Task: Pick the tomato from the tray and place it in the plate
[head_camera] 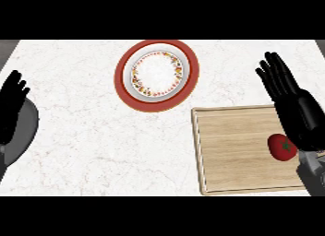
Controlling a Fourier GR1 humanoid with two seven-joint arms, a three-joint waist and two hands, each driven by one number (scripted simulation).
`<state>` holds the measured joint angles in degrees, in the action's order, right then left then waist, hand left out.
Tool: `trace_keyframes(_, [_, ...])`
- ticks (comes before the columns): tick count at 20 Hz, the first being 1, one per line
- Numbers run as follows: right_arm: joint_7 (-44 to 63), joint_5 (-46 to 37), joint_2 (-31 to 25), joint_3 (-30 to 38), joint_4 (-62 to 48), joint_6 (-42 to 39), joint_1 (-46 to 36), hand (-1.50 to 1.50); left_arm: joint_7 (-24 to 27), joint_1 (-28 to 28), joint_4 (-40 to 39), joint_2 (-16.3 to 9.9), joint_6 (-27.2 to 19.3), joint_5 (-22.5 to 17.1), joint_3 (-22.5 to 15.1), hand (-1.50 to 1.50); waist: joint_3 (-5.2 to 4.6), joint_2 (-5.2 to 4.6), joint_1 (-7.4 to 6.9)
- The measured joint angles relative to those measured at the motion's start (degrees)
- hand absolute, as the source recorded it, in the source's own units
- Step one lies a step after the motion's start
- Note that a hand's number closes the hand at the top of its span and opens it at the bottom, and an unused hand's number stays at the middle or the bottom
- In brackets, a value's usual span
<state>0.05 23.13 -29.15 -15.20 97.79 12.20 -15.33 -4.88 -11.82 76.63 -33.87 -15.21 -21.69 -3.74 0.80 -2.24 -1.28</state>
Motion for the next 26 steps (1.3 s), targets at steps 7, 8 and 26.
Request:
trace_keyframes(7, [5.1, -1.8, 0.3, -1.5, -7.4, -2.2, -3.1, 1.5, 7.5, 2.6, -0.4, 4.0, 3.7, 2.9, -3.2, 0.0, -1.18, 1.87, 0.83])
trace_keyframes(8, [4.5, -5.9, -2.0, -1.7, -8.3, -0.5, -3.2, -1.5, 7.8, 2.9, -0.2, 4.4, 4.1, 3.0, -3.8, 0.0, -1.25, 2.04, 1.12])
trace_keyframes(26, [-6.5, -28.2, 0.3, -1.1, 2.7, 21.6, 22.8, -1.5, 15.5, 8.8, -1.6, 10.8, 7.8, 7.0, -5.7, 0.0, -0.88, 2.39, 1.88])
